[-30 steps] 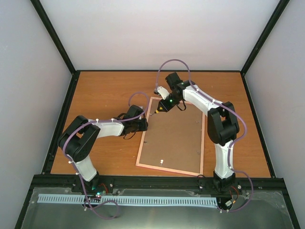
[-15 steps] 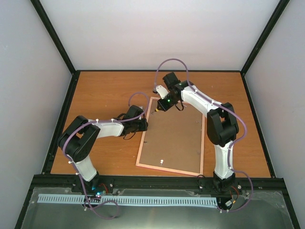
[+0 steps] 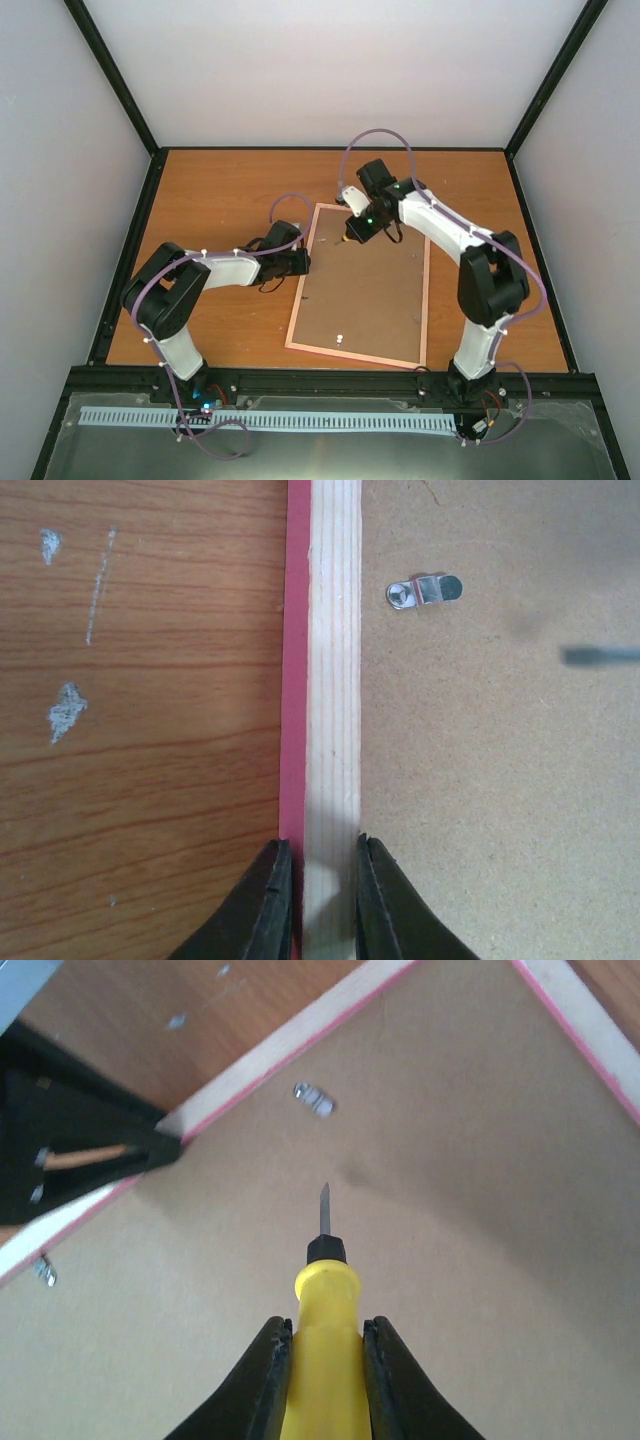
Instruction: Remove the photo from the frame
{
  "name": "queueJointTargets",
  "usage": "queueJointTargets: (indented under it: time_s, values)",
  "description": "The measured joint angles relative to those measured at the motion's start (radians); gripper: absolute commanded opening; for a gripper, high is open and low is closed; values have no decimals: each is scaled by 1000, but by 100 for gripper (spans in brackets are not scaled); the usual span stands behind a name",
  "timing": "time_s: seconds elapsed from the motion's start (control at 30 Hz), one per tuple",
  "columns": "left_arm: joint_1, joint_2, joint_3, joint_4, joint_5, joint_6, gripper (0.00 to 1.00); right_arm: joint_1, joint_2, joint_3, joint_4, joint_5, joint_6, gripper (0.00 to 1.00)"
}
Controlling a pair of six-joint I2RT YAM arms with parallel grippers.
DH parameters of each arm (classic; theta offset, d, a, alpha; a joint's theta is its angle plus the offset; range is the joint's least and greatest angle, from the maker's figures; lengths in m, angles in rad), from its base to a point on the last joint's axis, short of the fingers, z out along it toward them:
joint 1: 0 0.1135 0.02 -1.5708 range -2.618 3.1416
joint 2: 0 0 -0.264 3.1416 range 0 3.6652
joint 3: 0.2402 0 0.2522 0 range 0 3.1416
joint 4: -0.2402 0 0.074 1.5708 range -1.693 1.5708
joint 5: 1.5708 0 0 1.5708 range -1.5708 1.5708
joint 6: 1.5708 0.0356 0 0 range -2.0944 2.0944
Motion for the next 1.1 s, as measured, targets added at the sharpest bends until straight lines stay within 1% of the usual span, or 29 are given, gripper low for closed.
queueJointTargets:
  time_s: [0.1, 0.23, 0.3, 0.43, 0.53, 0.6, 0.7, 0.83, 1.0, 1.1]
  values:
    - [-2, 0, 10, -16, -4, 0, 11, -1, -103, -86, -4, 8, -14, 3]
    - [-3, 0, 29, -62, -5, 0, 34, -1, -224, -157, -6, 1, -51, 3]
    - [-3, -8, 32, -98, -4, -2, 40, -1, -271, -187, 2, -24, -78, 3]
    - [-6, -77, 17, -182, 0, -8, 42, -1, -358, -275, 10, -79, -129, 3]
    - [-15, -176, -30, -222, 8, -16, 45, -1, -433, -368, 29, -109, -159, 3]
    - [-40, -236, -60, -266, 4, -23, 45, -1, -494, -444, 50, -135, -176, 3]
    - [-107, -296, -94, -339, 3, -36, 45, -1, -558, -524, 76, -177, -184, 3]
    - [-179, -342, -144, -393, 15, -66, 45, -1, -586, -582, 103, -249, -196, 3]
    - [-222, -343, -183, -442, 18, -112, 44, -1, -590, -607, 142, -286, -200, 3]
    - [-228, -338, -188, -440, 21, -129, 38, -1, -597, -625, 158, -303, -200, 3]
